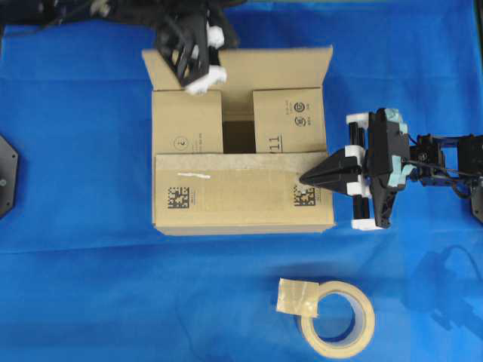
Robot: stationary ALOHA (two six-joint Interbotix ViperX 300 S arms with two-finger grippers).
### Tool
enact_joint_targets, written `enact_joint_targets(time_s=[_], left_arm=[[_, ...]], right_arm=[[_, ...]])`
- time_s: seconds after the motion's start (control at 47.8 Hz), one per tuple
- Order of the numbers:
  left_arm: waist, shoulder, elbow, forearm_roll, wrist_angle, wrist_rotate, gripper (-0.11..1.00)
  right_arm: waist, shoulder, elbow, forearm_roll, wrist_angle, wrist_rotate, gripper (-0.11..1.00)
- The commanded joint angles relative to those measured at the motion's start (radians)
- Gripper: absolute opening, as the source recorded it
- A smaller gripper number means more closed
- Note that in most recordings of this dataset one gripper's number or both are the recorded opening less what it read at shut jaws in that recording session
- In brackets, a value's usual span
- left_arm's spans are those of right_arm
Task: Close the cardboard box.
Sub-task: 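Fold the far flap down over the box with the left gripper, then press both grippers on the closed top flaps along the seam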
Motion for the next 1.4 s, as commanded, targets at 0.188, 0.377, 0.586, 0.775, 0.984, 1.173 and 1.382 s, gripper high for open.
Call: enact_joint_targets(time_s=[0.188,0.377,0.586,0.775,0.984,1.173,1.382], left_arm=[[-0.12,-0.081,0.106,0.0,-0.091,-0.061,0.0],[-0.167,-0.098,0.193,0.0,-0.179,-0.127,0.0],[-0.199,-0.092,0.288,-0.002,-0.318,-0.193,0.0],[-0.201,-0.083,0.374,-0.002,-0.43,-0.224,0.0],[-0.201,-0.084,0.443,-0.002,-0.534,-0.259,0.0],[-0.204,-0.095,0.465,-0.002,-0.561,-0.267,0.0],[-0.213,-0.095,0.471,-0.002,-0.566,-0.267,0.0]], right_arm=[[-0.009,-0.005,-0.014,0.0,-0.008,-0.002,0.0],[-0.011,-0.005,-0.014,-0.002,-0.008,-0.002,0.0],[-0.011,-0.005,-0.014,-0.002,-0.009,-0.002,0.0],[-0.011,-0.006,-0.015,-0.002,-0.009,-0.002,0.0],[-0.018,-0.005,-0.018,-0.002,-0.012,-0.002,0.0],[-0.048,-0.005,-0.02,0.0,-0.04,-0.002,0.0],[-0.083,-0.005,-0.021,-0.002,-0.052,-0.002,0.0]])
